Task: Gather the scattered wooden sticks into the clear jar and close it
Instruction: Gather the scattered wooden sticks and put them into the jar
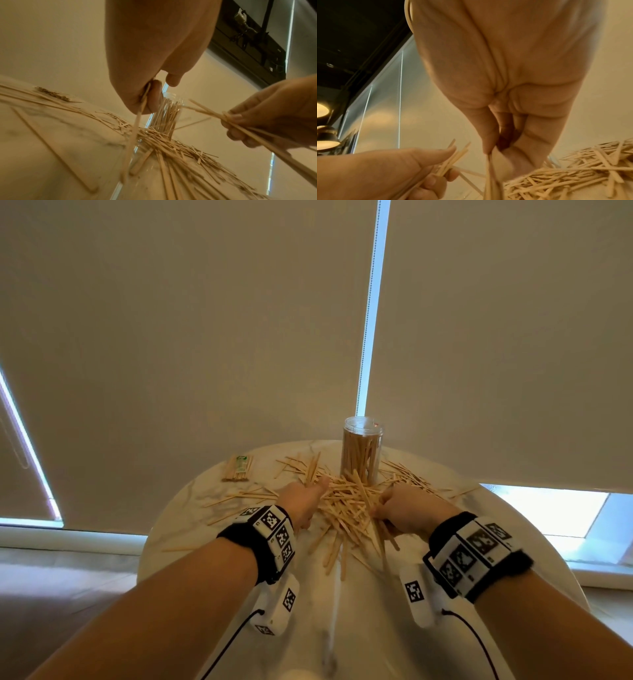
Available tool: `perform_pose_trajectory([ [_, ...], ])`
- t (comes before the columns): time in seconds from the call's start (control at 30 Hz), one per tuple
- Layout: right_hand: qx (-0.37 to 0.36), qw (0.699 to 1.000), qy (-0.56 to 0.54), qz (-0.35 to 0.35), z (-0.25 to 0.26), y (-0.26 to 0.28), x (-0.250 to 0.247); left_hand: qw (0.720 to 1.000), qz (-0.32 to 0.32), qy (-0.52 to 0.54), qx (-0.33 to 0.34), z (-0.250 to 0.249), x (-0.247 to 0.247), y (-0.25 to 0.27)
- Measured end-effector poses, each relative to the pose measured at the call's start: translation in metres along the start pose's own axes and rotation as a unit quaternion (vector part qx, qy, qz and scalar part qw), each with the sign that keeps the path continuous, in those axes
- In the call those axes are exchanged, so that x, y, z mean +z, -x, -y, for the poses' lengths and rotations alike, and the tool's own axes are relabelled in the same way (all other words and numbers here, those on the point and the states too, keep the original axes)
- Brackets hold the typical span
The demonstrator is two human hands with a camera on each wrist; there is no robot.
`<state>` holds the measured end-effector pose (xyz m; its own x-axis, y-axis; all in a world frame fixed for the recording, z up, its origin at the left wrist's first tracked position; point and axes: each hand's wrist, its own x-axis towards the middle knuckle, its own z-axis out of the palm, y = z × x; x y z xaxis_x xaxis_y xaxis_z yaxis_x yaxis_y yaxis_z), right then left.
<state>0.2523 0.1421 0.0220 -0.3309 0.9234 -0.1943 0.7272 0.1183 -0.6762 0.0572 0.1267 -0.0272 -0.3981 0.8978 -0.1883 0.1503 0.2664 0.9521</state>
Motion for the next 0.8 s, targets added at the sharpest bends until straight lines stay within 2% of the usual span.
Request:
perform_pose_trajectory([
  [0.13, -0.077, 0.997, -0.016, -0.02, 0.015, 0.004, 0.014, 0.998, 0.035, -0.013, 0.057, -0.004, 0.005, 0.012],
  [0.23, -0.13, 0.991, 0.004, -0.035, 0.029, 0.003, 0.03, 0.993, 0.07, 0.021, 0.09, -0.011, 0.011, 0.022],
  [0.43, -0.174, 0.984, -0.016, -0.034, 0.039, 0.007, 0.047, 0.994, 0.011, 0.068, 0.085, -0.01, 0.007, 0.014],
  [0.53, -0.168, 0.985, -0.019, -0.036, 0.038, 0.009, 0.048, 0.992, 0.004, 0.088, 0.089, -0.005, 0.002, 0.008],
  [0.63, -0.158, 0.986, 0.039, -0.045, 0.033, 0.003, 0.047, 0.988, -0.011, 0.125, 0.087, -0.006, -0.001, 0.008],
  [0.8, -0.152, 0.97, 0.184, -0.043, 0.03, -0.003, 0.037, 0.977, 0.009, 0.193, 0.091, -0.01, 0.002, 0.009],
])
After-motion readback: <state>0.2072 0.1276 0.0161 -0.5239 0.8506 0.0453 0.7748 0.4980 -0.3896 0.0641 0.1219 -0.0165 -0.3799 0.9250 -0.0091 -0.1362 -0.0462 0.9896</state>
